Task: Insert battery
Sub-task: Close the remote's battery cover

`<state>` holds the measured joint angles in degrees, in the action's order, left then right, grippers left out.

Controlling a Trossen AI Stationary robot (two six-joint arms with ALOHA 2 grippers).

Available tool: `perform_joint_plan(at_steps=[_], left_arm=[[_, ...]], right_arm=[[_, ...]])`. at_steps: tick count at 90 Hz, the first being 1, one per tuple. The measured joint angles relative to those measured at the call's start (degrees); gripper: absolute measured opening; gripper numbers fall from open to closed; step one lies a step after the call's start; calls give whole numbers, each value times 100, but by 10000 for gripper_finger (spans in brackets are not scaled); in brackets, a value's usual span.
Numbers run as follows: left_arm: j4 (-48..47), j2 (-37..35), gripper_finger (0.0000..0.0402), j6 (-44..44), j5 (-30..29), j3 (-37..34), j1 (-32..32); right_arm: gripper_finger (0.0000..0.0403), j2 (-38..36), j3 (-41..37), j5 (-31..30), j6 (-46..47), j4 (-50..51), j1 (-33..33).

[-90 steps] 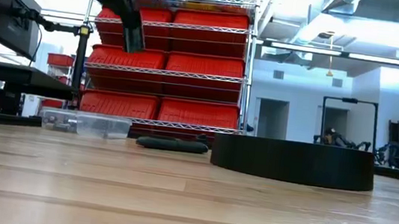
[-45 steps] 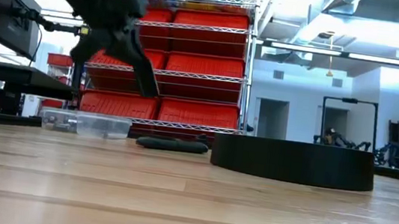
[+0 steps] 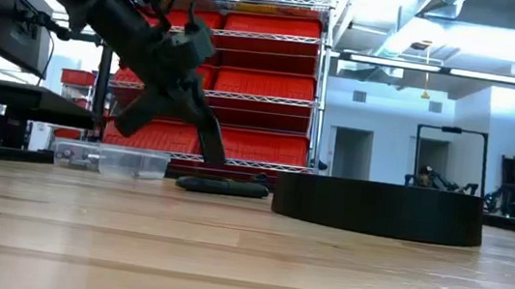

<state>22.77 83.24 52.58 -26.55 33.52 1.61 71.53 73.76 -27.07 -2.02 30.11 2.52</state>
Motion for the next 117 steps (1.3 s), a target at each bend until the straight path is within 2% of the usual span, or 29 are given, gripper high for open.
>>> perform_joint_plan(at_steps=[17, 38, 73, 104, 117], left_arm=[[124, 230, 0, 434, 32, 7, 6], [185, 68, 0, 1104, 37, 17, 79], [201, 350, 0, 1217, 772, 26, 557], [347, 467, 0, 1281, 796, 26, 459], [150, 466, 4, 992, 796, 31, 456]], right_arm=[[159, 0, 0, 2, 0, 110, 0], [159, 0, 0, 2, 2, 119, 0], [159, 0, 0, 3, 4, 116, 0], [159, 0, 0, 2, 4, 120, 0], [159, 0, 0, 2, 2, 120, 0]])
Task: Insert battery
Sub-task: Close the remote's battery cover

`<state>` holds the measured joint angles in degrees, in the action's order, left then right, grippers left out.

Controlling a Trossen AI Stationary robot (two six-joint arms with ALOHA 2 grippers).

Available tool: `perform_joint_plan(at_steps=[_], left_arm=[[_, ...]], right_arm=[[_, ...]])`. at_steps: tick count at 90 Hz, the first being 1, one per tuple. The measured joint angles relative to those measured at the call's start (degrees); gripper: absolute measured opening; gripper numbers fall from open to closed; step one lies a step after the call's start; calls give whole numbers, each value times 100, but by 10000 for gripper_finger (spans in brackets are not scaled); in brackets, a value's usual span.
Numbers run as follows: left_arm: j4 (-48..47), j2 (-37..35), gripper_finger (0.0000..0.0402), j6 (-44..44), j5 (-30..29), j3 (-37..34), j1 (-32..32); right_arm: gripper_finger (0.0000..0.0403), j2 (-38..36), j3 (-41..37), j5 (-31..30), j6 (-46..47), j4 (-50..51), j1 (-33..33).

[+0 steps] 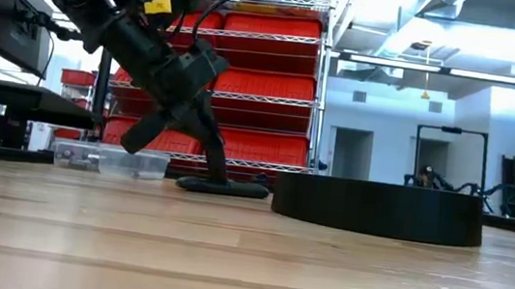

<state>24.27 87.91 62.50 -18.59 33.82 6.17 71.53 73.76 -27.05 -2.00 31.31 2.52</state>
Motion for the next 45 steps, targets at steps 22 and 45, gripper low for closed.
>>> perform_joint_plan(at_steps=[22, 45], left_arm=[[-131, 21, 33, -251, 95, -13, -12], [-636, 21, 63, -415, 33, -12, 17]], right_arm=[[159, 0, 0, 0, -2, 7, 0], [159, 0, 0, 2, 0, 100, 0]])
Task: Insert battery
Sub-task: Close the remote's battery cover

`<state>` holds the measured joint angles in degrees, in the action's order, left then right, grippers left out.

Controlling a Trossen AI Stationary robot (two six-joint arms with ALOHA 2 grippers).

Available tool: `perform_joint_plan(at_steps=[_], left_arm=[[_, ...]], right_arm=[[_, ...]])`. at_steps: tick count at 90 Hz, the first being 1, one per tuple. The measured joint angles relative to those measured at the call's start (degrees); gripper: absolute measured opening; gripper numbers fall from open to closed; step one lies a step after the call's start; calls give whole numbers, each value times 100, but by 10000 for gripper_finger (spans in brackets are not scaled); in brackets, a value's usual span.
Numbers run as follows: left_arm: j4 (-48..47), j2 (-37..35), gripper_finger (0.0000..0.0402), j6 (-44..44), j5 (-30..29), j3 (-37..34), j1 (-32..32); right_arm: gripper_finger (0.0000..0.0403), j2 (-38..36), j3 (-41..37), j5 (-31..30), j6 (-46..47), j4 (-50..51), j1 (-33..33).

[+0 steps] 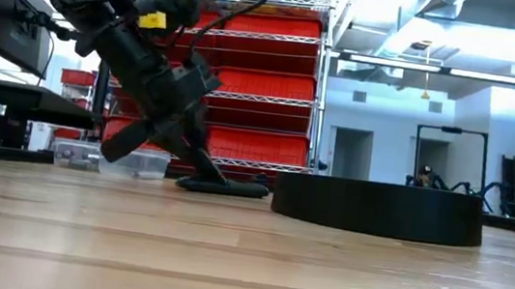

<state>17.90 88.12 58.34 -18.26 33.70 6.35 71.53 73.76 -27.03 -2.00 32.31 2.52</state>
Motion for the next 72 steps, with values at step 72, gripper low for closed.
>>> perform_joint_plan(at_steps=[72], left_arm=[[-163, 1, 96, -122, 80, 30, -115]], right_arm=[[159, 0, 0, 0, 0, 88, 0]])
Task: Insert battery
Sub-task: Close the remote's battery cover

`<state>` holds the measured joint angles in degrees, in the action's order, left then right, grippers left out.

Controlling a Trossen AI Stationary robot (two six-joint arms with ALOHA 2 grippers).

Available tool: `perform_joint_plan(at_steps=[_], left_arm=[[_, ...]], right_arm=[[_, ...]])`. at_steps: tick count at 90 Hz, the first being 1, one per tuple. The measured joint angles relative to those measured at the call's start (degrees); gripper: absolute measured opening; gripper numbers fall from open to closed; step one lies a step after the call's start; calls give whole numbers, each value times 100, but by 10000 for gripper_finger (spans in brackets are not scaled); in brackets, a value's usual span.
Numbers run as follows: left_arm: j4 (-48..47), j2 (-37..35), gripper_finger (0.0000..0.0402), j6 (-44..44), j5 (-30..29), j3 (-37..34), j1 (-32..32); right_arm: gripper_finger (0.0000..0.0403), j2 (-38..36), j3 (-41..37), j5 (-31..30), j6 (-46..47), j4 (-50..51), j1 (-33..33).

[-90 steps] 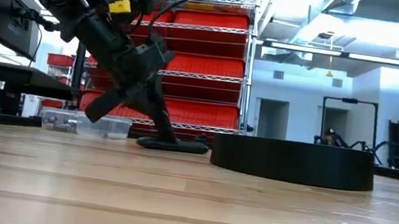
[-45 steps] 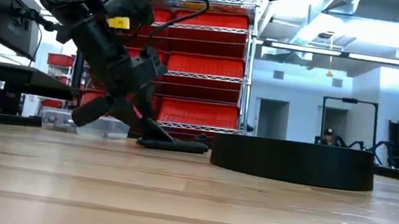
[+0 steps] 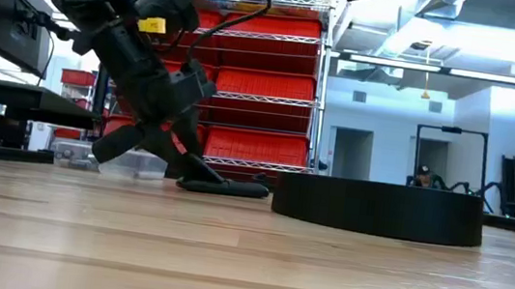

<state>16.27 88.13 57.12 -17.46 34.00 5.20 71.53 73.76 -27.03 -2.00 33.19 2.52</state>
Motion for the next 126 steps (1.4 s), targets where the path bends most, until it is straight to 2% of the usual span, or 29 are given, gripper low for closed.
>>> perform_joint_plan(at_steps=[90, 99, 108, 126], left_arm=[[-90, -4, 96, -748, 45, 13, 52], [-46, -4, 96, -714, -24, 12, 37], [78, -1, 96, -316, -353, 11, -2], [103, -1, 96, -233, -373, 9, -65]], right_arm=[[159, 0, 0, -68, 0, 4, 0], [159, 1, 0, -135, -2, 4, 0], [159, 0, 0, -146, -6, 4, 0], [159, 2, 0, -146, -4, 4, 0]])
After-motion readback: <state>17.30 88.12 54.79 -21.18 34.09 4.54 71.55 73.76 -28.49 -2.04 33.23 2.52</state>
